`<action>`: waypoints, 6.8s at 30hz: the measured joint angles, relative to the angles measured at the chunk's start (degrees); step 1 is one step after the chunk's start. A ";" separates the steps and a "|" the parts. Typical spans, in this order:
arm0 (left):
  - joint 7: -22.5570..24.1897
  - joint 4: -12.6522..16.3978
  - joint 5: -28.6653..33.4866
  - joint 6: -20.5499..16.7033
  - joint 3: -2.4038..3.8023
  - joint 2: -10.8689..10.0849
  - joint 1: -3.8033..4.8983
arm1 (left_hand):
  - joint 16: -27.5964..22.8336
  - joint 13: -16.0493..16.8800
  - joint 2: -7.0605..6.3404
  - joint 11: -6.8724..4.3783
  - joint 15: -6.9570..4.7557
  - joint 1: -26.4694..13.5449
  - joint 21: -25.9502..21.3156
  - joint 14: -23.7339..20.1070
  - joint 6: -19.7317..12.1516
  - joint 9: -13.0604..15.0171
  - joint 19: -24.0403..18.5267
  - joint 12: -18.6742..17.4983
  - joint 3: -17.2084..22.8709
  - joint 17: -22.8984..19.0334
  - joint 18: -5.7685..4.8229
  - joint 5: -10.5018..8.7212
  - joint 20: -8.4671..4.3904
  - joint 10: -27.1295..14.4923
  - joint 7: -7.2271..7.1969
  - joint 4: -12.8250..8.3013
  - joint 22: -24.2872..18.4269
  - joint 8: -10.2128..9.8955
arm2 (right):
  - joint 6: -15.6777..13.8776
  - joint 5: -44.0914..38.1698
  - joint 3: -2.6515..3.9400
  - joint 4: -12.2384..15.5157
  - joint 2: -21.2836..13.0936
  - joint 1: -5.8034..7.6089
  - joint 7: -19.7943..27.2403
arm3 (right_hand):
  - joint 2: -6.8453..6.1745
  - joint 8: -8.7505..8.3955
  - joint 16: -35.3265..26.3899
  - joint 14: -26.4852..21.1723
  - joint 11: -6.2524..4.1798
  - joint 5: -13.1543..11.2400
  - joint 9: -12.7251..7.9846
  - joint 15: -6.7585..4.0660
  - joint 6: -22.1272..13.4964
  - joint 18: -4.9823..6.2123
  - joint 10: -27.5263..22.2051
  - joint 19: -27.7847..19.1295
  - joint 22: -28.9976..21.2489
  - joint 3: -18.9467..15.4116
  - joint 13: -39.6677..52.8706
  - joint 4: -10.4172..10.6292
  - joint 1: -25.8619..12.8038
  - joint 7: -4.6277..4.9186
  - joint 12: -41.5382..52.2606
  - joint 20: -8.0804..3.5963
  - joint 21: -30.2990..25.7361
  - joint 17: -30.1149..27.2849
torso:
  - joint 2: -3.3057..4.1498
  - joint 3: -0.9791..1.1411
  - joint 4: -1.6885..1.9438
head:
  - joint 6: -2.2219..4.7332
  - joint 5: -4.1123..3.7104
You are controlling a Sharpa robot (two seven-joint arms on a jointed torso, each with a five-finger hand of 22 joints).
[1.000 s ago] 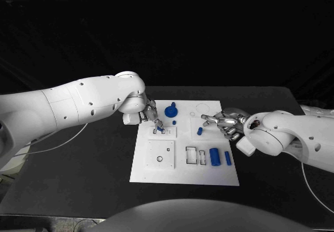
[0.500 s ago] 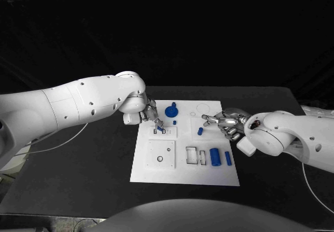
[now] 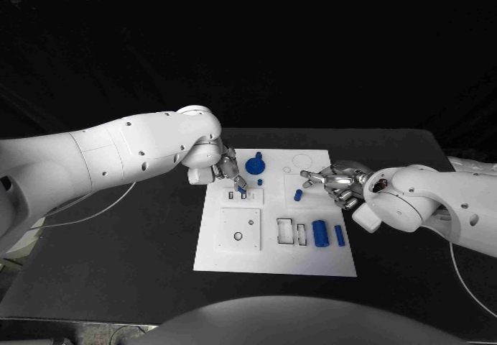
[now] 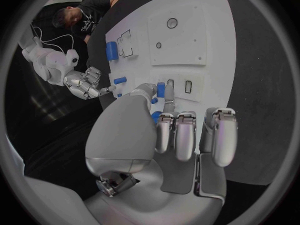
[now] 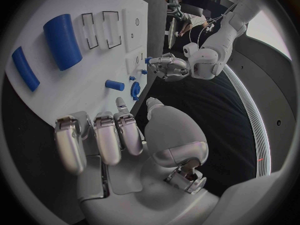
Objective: Assemble the parts on the task board
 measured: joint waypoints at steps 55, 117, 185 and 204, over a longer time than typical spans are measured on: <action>-0.03 -0.12 -7.04 1.14 -0.46 1.08 -0.67 | 0.00 -0.02 0.46 -0.26 -0.82 -1.31 0.00 0.02 1.45 0.03 -0.21 0.00 -0.91 -0.03 0.00 -3.75 -0.20 0.13 -0.42 0.31 0.00 -1.03 | -0.01 0.00 0.00 0.04 0.09 0.00 0.00 | -0.24 0.00 0.00 0.00 0.00 0.23 -0.03 0.00 0.00 0.00 0.00 0.00 0.03 0.00 0.00 0.00 0.24 0.00 0.00 0.00 0.00 -0.03 | 0.00 -0.01 -0.02 | 0.00 0.72; -0.04 -1.81 -5.39 0.54 -0.48 2.13 -1.54 | 0.00 0.01 1.82 -0.04 -0.82 -1.06 0.00 0.01 1.74 0.19 -0.21 0.00 -0.01 -0.04 0.00 -4.37 -0.61 0.16 -0.51 0.07 0.00 -2.00 | -0.01 0.00 0.00 0.08 0.29 0.00 0.01 | -0.01 0.22 0.00 0.00 0.00 0.45 -0.02 0.00 0.00 0.00 0.00 0.00 -0.01 0.00 0.00 0.00 0.46 0.00 0.00 0.00 0.00 -0.04 | -0.03 0.02 0.00 | 0.00 0.68; -0.05 -3.19 -4.96 1.19 -0.48 3.24 -2.09 | 0.00 -0.02 2.34 0.06 -0.61 -1.67 0.00 -0.19 1.10 0.86 -0.21 0.00 0.29 -0.03 0.01 -8.39 -0.61 0.06 -1.15 0.29 0.00 -3.33 | -0.01 0.00 0.00 0.15 0.39 0.00 0.01 | -0.01 0.22 0.00 0.00 0.00 0.45 -0.01 0.00 0.00 0.00 0.00 0.00 0.00 0.00 0.01 0.00 0.46 0.00 0.00 0.00 0.00 -0.02 | -0.03 0.00 0.00 | 0.00 0.15; -0.06 -3.28 -4.72 1.31 -0.48 3.30 -2.13 | 0.00 -0.03 2.54 0.65 0.02 -11.20 0.00 0.00 2.76 1.02 -0.21 0.00 -5.43 -0.03 0.00 -21.26 -0.19 -0.15 -3.36 0.40 0.00 -3.61 | 0.00 0.00 0.01 0.17 0.36 0.00 0.01 | -0.01 0.22 0.00 0.00 0.00 0.78 -0.02 0.00 0.00 0.00 0.00 0.00 -0.01 -0.16 0.01 -0.16 0.92 0.00 0.00 0.00 0.00 -0.03 | -0.02 0.01 0.00 | 0.00 0.04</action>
